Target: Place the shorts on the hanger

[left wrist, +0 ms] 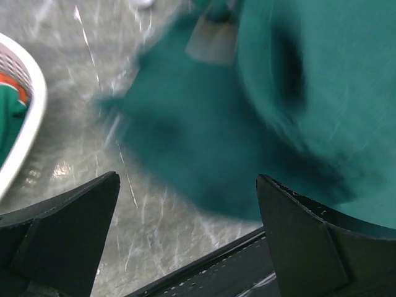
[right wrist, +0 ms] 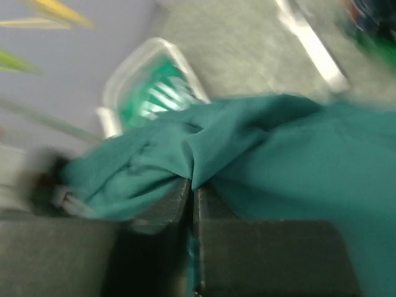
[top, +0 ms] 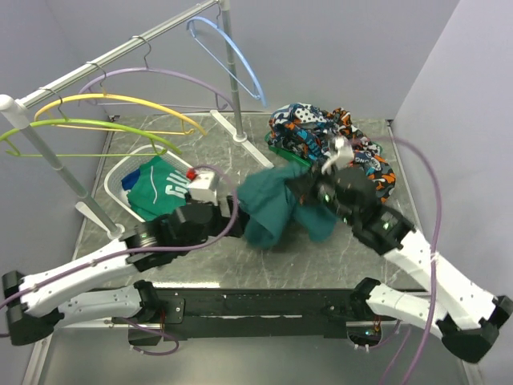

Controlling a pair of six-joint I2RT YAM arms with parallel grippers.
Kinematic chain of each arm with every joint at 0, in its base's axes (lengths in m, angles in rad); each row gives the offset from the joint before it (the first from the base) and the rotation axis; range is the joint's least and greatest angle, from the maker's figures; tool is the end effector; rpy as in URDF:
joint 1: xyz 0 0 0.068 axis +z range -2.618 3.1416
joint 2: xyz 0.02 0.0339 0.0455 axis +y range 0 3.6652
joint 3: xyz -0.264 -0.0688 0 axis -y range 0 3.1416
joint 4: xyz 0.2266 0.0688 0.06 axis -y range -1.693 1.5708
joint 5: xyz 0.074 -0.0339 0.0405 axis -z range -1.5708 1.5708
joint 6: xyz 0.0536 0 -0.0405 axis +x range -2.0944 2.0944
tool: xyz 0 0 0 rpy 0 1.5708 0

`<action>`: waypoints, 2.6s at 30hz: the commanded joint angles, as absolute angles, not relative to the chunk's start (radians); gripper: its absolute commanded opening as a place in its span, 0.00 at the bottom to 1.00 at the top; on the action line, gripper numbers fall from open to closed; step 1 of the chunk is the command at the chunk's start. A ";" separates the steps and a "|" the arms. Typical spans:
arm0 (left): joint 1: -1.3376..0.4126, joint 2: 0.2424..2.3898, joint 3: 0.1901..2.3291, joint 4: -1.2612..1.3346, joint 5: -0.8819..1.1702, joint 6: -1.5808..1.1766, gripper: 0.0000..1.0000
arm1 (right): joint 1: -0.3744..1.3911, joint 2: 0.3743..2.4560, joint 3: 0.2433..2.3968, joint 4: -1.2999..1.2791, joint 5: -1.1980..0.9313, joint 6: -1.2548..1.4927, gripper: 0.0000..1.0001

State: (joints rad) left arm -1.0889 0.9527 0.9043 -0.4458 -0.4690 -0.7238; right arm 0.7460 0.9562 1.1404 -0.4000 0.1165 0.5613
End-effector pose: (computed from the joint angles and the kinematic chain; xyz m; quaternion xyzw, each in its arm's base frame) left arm 0.1158 -0.1691 0.3198 0.0345 0.8428 -0.2695 0.4645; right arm 0.1539 0.1338 0.4024 -0.0354 0.7779 0.3445 0.5244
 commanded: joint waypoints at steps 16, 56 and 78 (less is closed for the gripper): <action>-0.870 0.986 0.819 -0.358 -0.284 -0.744 0.72 | 0.960 0.853 0.799 -0.497 0.411 0.796 0.78; -0.746 1.501 1.018 -0.264 -0.255 -0.632 0.39 | 1.111 0.822 0.624 -0.781 0.652 1.152 0.00; -0.749 1.681 0.997 -0.019 -0.241 -0.558 0.43 | 1.069 0.646 0.698 -0.908 0.709 1.115 0.00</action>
